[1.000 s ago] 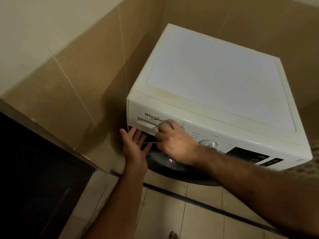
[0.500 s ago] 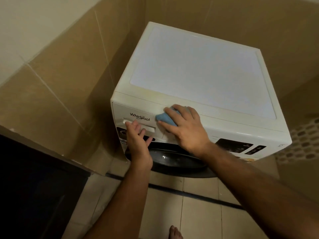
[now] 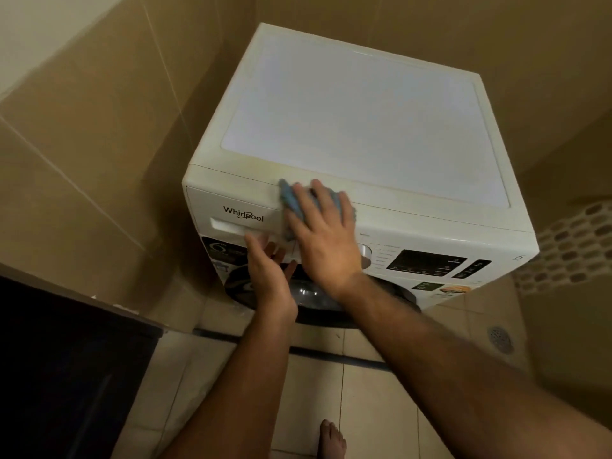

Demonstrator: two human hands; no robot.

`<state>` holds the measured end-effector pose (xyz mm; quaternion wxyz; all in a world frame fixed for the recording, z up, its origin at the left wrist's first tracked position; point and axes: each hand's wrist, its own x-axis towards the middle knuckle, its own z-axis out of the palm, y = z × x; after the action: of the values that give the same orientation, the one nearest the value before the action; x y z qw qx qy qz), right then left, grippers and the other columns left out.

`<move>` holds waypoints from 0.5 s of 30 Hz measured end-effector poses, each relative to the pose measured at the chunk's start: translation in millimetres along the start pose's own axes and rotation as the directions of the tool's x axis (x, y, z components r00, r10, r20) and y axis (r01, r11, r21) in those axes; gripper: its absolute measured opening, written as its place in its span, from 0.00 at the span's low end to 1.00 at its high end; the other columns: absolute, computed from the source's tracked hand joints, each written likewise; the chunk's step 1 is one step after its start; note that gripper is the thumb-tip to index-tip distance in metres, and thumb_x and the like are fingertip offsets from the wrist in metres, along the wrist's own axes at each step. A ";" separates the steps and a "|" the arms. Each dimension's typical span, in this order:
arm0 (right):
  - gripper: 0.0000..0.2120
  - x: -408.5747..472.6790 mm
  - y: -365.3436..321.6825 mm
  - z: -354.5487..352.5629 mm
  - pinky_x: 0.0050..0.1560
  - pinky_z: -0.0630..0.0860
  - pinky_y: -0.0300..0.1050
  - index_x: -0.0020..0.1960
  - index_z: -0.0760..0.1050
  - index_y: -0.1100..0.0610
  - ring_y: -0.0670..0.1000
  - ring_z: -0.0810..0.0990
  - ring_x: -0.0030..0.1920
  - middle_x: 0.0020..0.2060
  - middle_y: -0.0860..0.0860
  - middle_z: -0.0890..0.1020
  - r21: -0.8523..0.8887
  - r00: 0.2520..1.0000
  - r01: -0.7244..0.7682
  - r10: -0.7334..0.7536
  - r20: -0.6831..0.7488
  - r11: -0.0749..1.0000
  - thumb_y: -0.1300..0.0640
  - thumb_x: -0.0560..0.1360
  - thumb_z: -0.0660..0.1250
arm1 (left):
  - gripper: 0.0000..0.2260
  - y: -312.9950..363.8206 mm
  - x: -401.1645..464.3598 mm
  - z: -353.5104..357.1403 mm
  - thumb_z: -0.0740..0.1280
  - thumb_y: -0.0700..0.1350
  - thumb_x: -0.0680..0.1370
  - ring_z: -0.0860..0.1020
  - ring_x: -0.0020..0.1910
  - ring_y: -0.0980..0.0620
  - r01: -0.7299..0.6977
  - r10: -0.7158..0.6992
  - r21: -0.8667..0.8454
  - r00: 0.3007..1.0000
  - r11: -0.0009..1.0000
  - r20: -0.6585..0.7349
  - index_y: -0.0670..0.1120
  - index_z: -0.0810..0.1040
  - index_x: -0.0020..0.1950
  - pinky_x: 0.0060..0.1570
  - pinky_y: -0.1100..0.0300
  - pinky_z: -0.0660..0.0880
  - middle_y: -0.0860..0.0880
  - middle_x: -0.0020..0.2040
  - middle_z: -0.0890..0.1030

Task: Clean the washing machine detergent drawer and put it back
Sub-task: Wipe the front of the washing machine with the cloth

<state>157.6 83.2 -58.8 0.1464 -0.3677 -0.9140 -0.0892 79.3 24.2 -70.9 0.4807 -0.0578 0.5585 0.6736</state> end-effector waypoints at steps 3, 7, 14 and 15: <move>0.20 -20.9 5.5 11.0 0.76 0.39 0.60 0.66 0.76 0.50 0.58 0.54 0.78 0.76 0.50 0.64 -0.066 0.910 0.381 -0.361 0.204 0.922 0.58 0.74 0.63 | 0.26 -5.0 5.4 -5.4 0.51 0.62 0.83 0.76 0.63 0.45 0.068 -0.069 -0.037 0.997 0.997 -0.022 0.46 0.72 0.70 0.64 0.48 0.73 0.43 0.67 0.76; 0.17 -39.0 20.8 16.2 0.75 0.34 0.50 0.66 0.76 0.52 0.52 0.57 0.78 0.73 0.50 0.70 -0.038 0.749 0.510 -0.422 0.511 0.860 0.59 0.79 0.60 | 0.28 -19.1 0.0 -8.1 0.53 0.64 0.81 0.75 0.64 0.42 0.226 -0.227 -0.031 0.973 0.974 -0.035 0.46 0.70 0.72 0.63 0.46 0.74 0.41 0.65 0.75; 0.03 -5.2 32.8 -25.3 0.55 0.68 0.51 0.41 0.83 0.53 0.55 0.79 0.50 0.42 0.47 0.83 0.101 0.913 0.390 -0.399 0.089 0.915 0.56 0.69 0.70 | 0.23 -19.1 -8.8 8.8 0.53 0.63 0.82 0.81 0.49 0.46 0.155 -0.151 -0.091 0.988 0.984 0.041 0.46 0.77 0.56 0.47 0.52 0.79 0.42 0.50 0.81; 0.04 -0.3 44.5 -33.4 0.54 0.68 0.51 0.41 0.83 0.54 0.57 0.79 0.49 0.44 0.48 0.84 0.115 0.943 0.329 -0.332 0.002 0.937 0.56 0.69 0.70 | 0.24 -16.5 -9.8 15.9 0.53 0.63 0.82 0.81 0.49 0.46 0.120 -0.116 -0.066 0.991 0.991 0.062 0.46 0.77 0.56 0.45 0.52 0.80 0.43 0.48 0.81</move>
<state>195.6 105.7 -25.0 0.1402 -0.2010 -0.9679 -0.0566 103.6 29.8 -70.5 0.5334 -0.0881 0.5162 0.6642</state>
